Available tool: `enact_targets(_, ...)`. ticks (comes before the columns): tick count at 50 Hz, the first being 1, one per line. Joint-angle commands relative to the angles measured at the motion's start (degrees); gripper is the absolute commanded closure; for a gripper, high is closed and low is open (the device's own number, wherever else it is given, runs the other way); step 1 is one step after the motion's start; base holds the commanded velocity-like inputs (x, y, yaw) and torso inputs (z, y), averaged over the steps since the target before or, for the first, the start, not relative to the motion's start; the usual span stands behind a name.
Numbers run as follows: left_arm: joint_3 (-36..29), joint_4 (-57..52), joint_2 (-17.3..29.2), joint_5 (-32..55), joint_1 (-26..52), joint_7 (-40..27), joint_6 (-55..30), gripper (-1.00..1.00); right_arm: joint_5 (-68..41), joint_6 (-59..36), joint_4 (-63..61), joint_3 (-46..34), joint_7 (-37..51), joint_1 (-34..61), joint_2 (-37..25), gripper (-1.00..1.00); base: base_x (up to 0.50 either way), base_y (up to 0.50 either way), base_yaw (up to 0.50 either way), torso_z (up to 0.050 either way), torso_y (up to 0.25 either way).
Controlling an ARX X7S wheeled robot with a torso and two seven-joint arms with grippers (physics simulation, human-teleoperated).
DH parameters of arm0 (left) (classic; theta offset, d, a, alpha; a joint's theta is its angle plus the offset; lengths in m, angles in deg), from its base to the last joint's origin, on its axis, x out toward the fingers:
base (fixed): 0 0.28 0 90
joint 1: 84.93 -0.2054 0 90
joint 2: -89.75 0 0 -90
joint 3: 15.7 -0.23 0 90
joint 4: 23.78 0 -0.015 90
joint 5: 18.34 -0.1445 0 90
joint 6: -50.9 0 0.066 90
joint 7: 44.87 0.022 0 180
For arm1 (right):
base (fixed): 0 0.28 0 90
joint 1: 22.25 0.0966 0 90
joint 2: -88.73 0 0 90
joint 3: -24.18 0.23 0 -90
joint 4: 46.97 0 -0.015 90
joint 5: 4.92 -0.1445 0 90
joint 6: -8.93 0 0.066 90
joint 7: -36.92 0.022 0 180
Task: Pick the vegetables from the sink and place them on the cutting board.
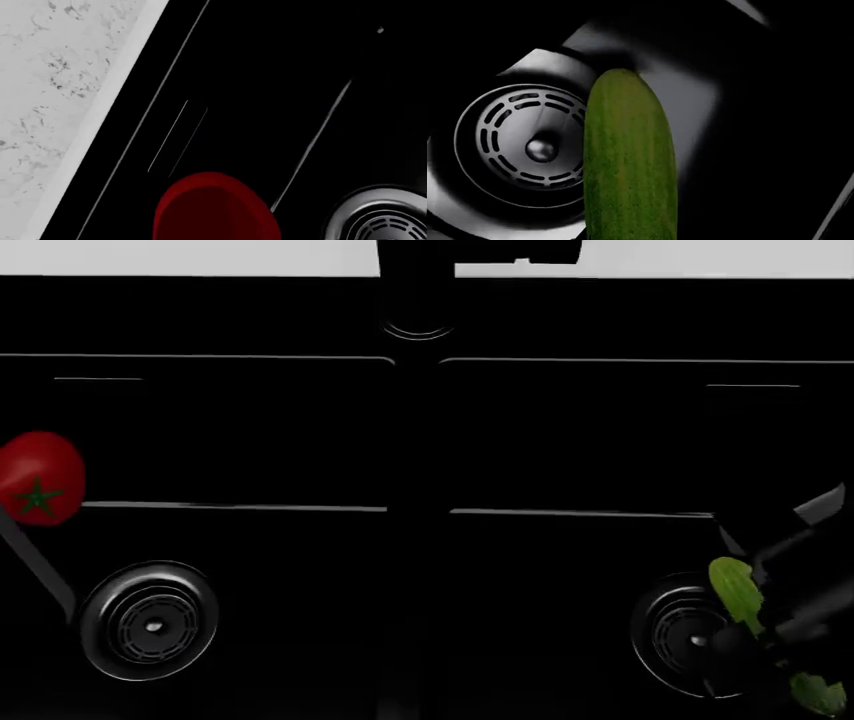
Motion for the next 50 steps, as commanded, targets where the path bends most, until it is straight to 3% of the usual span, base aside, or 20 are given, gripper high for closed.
enact_targets(1,4.87,-1.49,-1.33,5.50,-0.93,-2.78,-0.37,1.00,-3.53,-10.70,-37.78,10.66,15.75,-0.34,-17.50,1.00,0.00,0.00,0.00,0.000,0.250)
enact_targets(12,7.83,-3.40,-2.94,2.90,-2.45,-10.75,-1.01,1.00,-17.47,-20.62,-63.24,23.59,34.60,6.42,-29.09,1.00,0.00,0.00,0.00,0.000,0.250)
enact_targets(20,11.59,-3.88,-4.83,6.73,-3.55,-12.24,-2.32,1.00,-24.69,-22.31,-70.93,29.67,44.90,8.31,-32.86,1.00,-0.01,0.00,0.00,0.000,0.250)
enact_targets(28,13.82,-4.63,-7.93,6.80,-4.24,-16.90,-2.69,1.00,-29.44,-14.81,-76.26,33.49,53.33,3.14,-34.06,1.00,0.00,0.00,0.00,0.000,0.250)
enact_targets(35,16.04,-7.26,-9.96,7.48,-5.59,-20.64,-6.50,1.00,-35.51,-14.27,-81.02,36.24,61.71,3.05,-36.73,1.00,-0.27,0.00,0.00,0.000,0.250)
enact_targets(42,19.28,-12.07,-11.71,10.01,-7.28,-22.89,-11.14,1.00,-37.02,-9.10,-85.43,37.07,63.99,-0.98,-38.72,1.00,-0.50,0.00,0.00,0.000,0.250)
enact_targets(50,18.50,-12.58,-13.56,10.36,-6.31,-23.40,-11.90,1.00,-37.30,-5.50,-86.04,37.58,64.85,-3.43,-39.63,1.00,-0.50,0.00,0.00,0.000,0.250)
